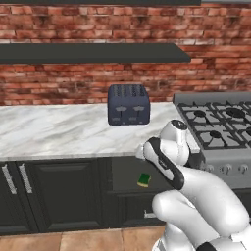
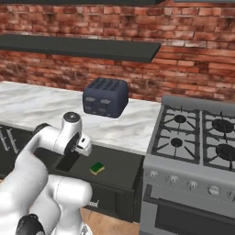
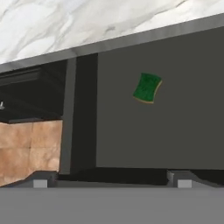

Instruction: Restock the sink supplies by placing the sponge and soap dispenser on the counter and next to the sink. Make sure the soap dispenser is upright.

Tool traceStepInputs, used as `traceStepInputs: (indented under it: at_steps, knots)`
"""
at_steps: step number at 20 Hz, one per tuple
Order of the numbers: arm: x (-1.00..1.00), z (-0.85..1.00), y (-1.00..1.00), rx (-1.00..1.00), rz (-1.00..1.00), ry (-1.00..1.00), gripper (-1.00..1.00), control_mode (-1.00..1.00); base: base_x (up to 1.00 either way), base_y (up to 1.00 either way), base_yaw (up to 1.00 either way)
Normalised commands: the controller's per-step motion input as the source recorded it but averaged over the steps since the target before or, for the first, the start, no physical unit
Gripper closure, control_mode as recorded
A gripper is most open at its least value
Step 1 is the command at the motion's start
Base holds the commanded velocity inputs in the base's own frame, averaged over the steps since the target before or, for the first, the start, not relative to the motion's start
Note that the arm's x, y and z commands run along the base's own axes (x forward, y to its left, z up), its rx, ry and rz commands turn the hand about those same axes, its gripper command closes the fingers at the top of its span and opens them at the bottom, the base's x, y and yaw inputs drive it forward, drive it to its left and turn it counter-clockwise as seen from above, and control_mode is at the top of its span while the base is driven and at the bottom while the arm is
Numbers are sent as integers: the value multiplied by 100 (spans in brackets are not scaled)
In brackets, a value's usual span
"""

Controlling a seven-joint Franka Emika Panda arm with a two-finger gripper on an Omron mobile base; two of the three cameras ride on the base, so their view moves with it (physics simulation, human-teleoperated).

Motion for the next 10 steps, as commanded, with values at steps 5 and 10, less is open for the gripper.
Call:
traceStepInputs:
  at_steps: [5, 10]
  knots:
    - [41, -100, -16, -8, 1, 2, -100, -100, 0, 0, 0]
    - [6, -100, -13, -6, 6, 0, -100, -100, 0, 0, 0]
